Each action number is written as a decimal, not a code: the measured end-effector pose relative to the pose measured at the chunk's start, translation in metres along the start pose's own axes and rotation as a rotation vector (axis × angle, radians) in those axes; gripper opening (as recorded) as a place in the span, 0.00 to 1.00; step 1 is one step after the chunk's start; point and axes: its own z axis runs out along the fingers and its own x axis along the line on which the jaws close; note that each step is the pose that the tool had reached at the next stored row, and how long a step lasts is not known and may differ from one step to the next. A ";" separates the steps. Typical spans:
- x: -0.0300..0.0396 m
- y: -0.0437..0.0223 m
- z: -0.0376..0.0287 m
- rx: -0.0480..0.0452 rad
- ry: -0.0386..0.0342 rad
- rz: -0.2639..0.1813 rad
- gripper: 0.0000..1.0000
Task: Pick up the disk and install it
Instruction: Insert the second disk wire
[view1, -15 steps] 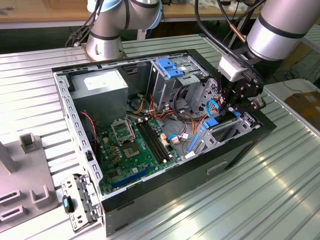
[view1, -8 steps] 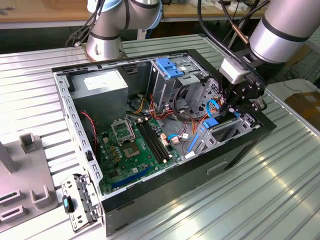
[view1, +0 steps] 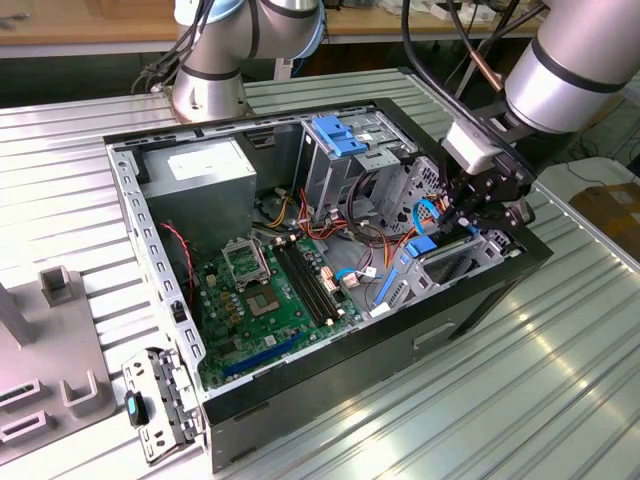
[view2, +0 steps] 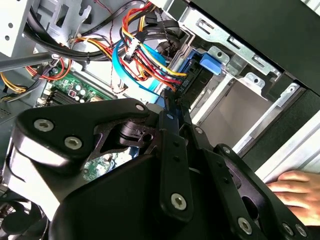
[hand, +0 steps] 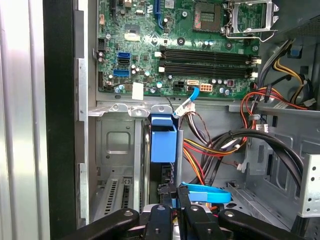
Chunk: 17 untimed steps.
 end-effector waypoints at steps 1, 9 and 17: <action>0.0001 0.0000 0.0004 0.0000 0.0002 0.000 0.16; 0.0019 0.0004 0.0033 0.0004 -0.0066 0.000 0.16; 0.0031 0.0009 0.0081 0.0006 -0.0119 0.001 0.24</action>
